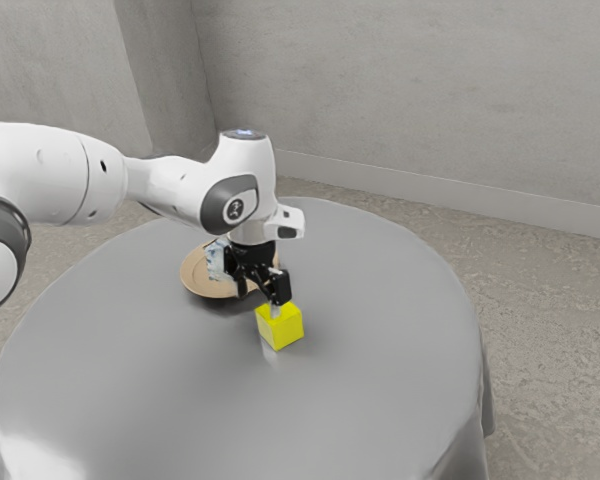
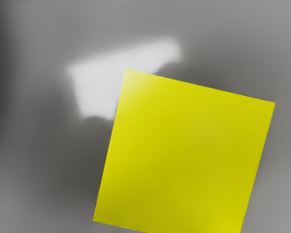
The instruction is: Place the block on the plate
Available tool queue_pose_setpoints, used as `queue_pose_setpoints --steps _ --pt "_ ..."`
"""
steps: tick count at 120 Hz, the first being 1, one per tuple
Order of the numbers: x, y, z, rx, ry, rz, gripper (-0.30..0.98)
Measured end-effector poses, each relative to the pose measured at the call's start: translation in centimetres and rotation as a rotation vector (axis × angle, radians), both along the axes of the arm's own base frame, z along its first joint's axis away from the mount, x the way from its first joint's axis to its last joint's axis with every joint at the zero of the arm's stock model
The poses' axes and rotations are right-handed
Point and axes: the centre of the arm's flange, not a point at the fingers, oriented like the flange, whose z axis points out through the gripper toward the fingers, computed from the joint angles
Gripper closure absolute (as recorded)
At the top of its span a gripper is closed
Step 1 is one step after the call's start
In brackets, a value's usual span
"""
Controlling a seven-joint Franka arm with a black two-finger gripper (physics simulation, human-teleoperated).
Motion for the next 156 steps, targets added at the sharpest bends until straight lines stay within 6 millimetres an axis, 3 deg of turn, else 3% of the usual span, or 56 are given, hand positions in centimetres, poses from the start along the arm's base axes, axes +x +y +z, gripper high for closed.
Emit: queue_pose_setpoints --steps 39,63,119,156 --pt "0.5 -0.9 -2.2 -0.020 0.010 -0.105 0.00" --pt "2.2 -1.1 -3.0 -0.029 -0.012 -0.138 0.00" --pt "2.2 -1.2 -5.3 -0.033 0.007 -0.169 0.00" --pt "2.3 -1.2 -5.1 -0.034 -0.004 -0.177 0.29"
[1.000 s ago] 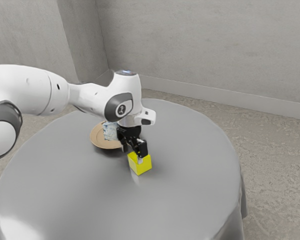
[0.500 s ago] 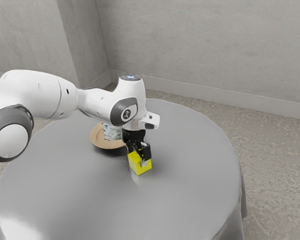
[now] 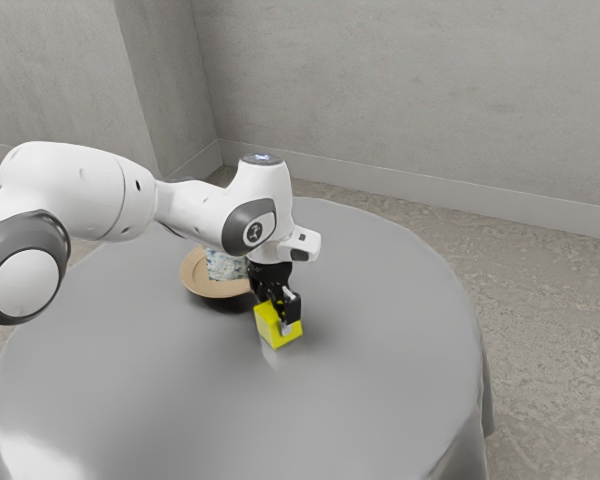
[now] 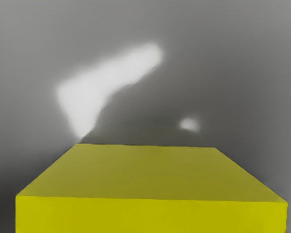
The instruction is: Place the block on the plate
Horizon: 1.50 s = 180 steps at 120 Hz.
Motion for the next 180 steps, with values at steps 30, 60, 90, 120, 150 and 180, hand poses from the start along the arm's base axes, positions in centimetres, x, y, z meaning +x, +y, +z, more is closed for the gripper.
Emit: queue_pose_setpoints --steps 30,60,90,120,150,180 --pt "0.2 0.8 5.2 0.011 -0.072 0.003 0.34" --pt "1.6 9.5 11.2 0.109 -0.172 0.064 0.32" --pt "3.7 13.7 7.7 0.129 -0.151 0.082 0.31" --pt "3.7 13.6 9.0 0.096 -0.170 0.086 0.10" --pt "1.0 11.8 18.5 -0.034 -0.260 0.196 0.03" --pt "-6.5 9.1 27.0 -0.010 -0.266 0.235 0.01"
